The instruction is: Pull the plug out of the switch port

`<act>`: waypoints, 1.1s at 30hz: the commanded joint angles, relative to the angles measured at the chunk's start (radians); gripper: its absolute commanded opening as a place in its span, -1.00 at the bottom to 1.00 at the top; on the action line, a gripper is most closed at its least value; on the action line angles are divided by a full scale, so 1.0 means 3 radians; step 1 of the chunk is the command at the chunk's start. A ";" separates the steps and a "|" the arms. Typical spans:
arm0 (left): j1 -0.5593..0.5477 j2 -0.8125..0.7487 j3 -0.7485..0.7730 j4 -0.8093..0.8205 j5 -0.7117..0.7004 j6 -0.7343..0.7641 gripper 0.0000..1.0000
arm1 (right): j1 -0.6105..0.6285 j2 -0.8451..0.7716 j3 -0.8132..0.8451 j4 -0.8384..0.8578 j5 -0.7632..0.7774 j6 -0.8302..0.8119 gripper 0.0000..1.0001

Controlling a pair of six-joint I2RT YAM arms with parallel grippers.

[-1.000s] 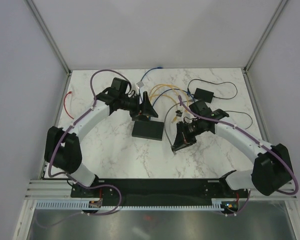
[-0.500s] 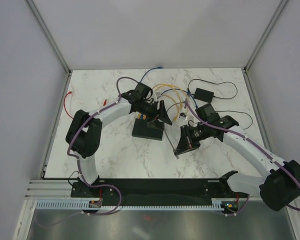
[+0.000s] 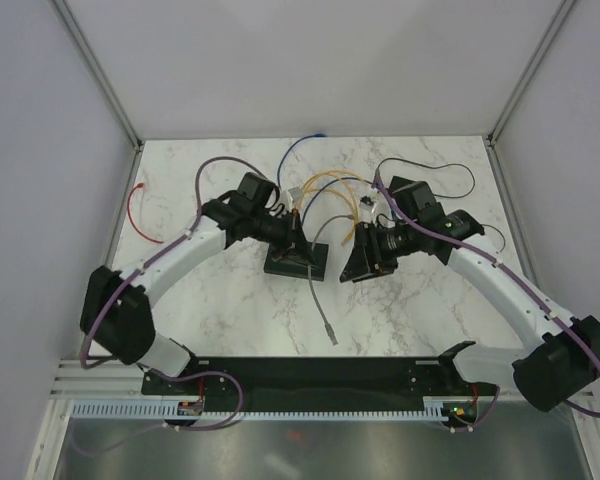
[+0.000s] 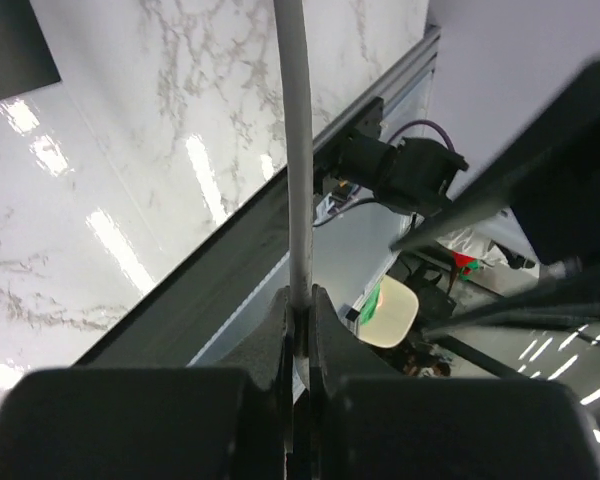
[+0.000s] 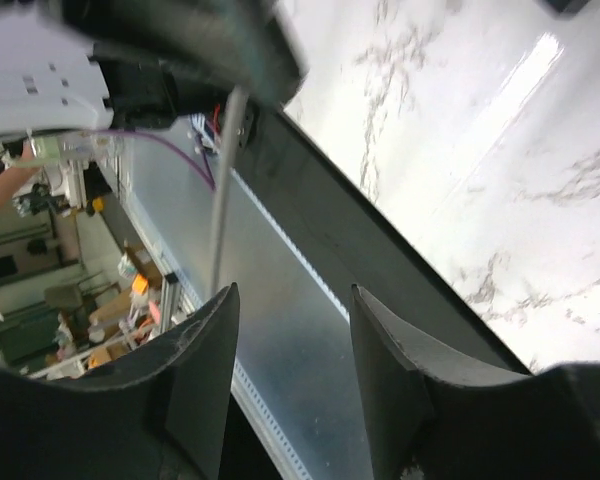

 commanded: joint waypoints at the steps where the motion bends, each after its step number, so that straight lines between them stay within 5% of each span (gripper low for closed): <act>1: 0.0045 -0.0639 -0.0061 -0.0231 -0.0067 0.0191 -0.95 | -0.0094 0.0078 0.0416 0.0037 0.0243 0.0074 0.14; 9: 0.0556 -0.1329 -0.0087 -0.0697 -0.0389 0.0216 -0.95 | -0.0421 0.0431 0.0974 -0.0142 0.0469 0.0039 0.15; 15: 0.1348 -0.1274 0.0306 -0.0830 -0.0951 0.0527 -0.95 | -0.0452 0.0539 0.1015 -0.0193 0.0510 0.0049 0.14; 25: 0.1436 -0.1131 0.0251 -0.0886 -0.1034 0.0630 -0.96 | -0.0452 0.0534 0.0903 -0.0214 0.0643 -0.0007 0.12; 33: 0.1558 -0.1208 0.0215 -0.0375 -0.2219 0.0579 -0.96 | -0.0457 0.0549 0.0903 -0.0214 0.0612 -0.0038 0.13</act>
